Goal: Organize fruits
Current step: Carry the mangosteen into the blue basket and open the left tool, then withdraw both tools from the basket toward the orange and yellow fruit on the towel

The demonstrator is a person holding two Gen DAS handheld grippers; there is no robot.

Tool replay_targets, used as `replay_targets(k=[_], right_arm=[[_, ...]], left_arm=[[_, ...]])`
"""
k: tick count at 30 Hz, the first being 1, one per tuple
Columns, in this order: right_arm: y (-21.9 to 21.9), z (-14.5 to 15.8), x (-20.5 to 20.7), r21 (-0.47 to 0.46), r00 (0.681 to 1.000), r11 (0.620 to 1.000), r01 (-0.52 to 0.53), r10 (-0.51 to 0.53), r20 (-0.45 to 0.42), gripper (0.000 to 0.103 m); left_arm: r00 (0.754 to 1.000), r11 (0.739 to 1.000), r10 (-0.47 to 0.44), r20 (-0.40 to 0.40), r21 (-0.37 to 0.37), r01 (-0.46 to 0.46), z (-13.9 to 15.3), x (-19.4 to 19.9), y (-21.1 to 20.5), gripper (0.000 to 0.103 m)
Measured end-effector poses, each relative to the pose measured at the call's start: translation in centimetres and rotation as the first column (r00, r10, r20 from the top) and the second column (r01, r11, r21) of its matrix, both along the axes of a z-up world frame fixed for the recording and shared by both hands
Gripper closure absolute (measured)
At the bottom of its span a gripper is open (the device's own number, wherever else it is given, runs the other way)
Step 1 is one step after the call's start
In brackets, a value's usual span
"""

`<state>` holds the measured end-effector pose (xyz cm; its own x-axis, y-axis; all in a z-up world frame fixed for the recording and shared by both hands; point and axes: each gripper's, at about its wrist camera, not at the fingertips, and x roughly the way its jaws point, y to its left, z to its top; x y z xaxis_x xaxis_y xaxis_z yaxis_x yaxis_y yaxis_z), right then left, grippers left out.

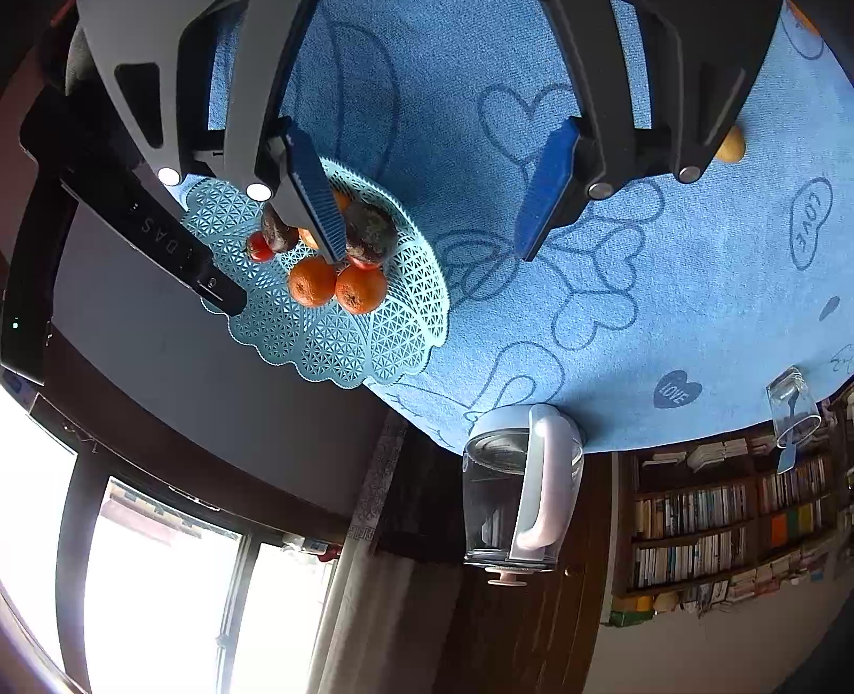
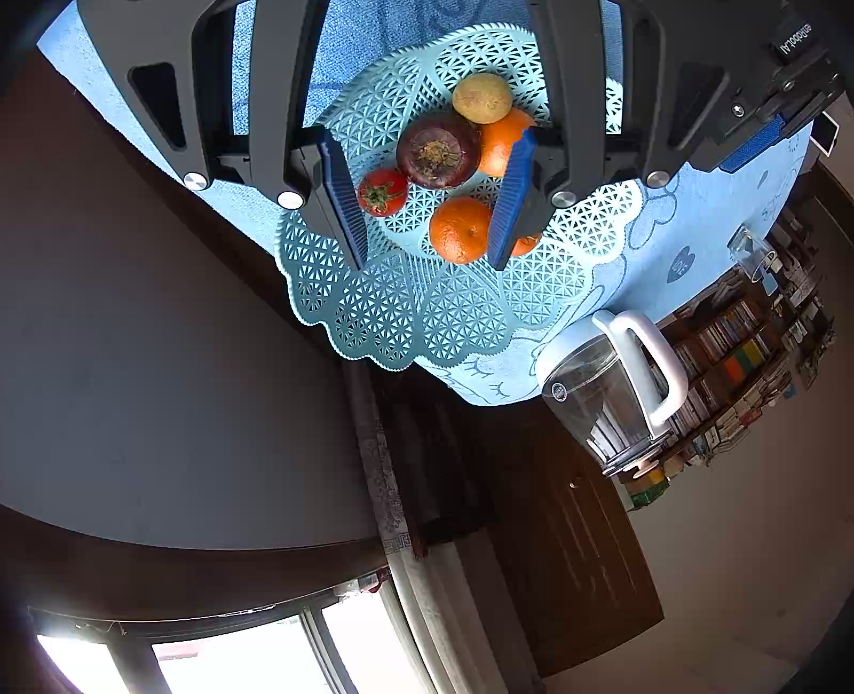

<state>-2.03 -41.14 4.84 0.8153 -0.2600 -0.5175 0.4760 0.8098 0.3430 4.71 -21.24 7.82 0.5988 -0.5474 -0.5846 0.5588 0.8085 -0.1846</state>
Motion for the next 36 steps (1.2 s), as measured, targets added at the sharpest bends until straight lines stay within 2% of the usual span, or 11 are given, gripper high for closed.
replay_targets(k=[2, 4, 9, 10, 11, 19, 27, 32, 36], right_arm=[[-0.1, 0.1, -0.1, 0.002, 1.000, 1.000, 0.001, -0.001, 0.003, 0.042], [0.0, 0.3, -0.3, 0.001, 1.000, 1.000, 0.002, -0.002, 0.013, 0.039], [0.1, 1.2, -0.6, 0.013, 0.999, 1.000, -0.020, 0.019, 0.040, 0.035], [0.2, 1.4, -0.6, 0.016, 0.999, 0.999, -0.028, 0.027, 0.045, 0.035], [0.4, 1.6, -0.7, 0.019, 0.998, 0.999, -0.037, 0.036, 0.050, 0.034], [2.7, 3.2, -1.0, -0.006, 0.989, 0.993, -0.121, 0.121, 0.079, 0.031], [5.0, 4.7, -1.7, -0.079, 0.977, 0.982, -0.169, 0.177, 0.117, 0.021], [6.4, 5.6, -2.3, -0.108, 0.949, 0.965, -0.240, 0.257, 0.182, 0.005], [7.5, 6.4, -2.7, -0.132, 0.919, 0.946, -0.297, 0.320, 0.231, 0.003]], left_arm=[[1.000, 1.000, 0.018, 0.014, 0.008, -0.018, 0.2, -0.2, 0.4, 0.028], [0.999, 0.999, 0.032, 0.027, 0.009, -0.032, 0.4, -0.4, 0.8, 0.023], [0.997, 0.997, 0.073, 0.034, 0.011, -0.073, 0.8, -0.5, 2.0, 0.022], [0.996, 0.996, 0.086, 0.039, 0.016, -0.087, 1.0, -0.5, 2.3, 0.013], [0.994, 0.995, 0.100, 0.048, 0.019, -0.101, 1.1, -0.6, 2.6, 0.010], [0.981, 0.984, 0.175, 0.087, 0.008, -0.176, 2.1, -0.7, 5.4, 0.010], [0.958, 0.964, 0.266, 0.109, -0.015, -0.266, 3.0, -0.6, 8.9, 0.010], [0.936, 0.947, 0.319, 0.147, -0.010, -0.321, 3.5, -1.0, 10.6, 0.010], [0.919, 0.934, 0.352, 0.178, -0.009, -0.356, 3.9, -1.6, 11.7, 0.010]])
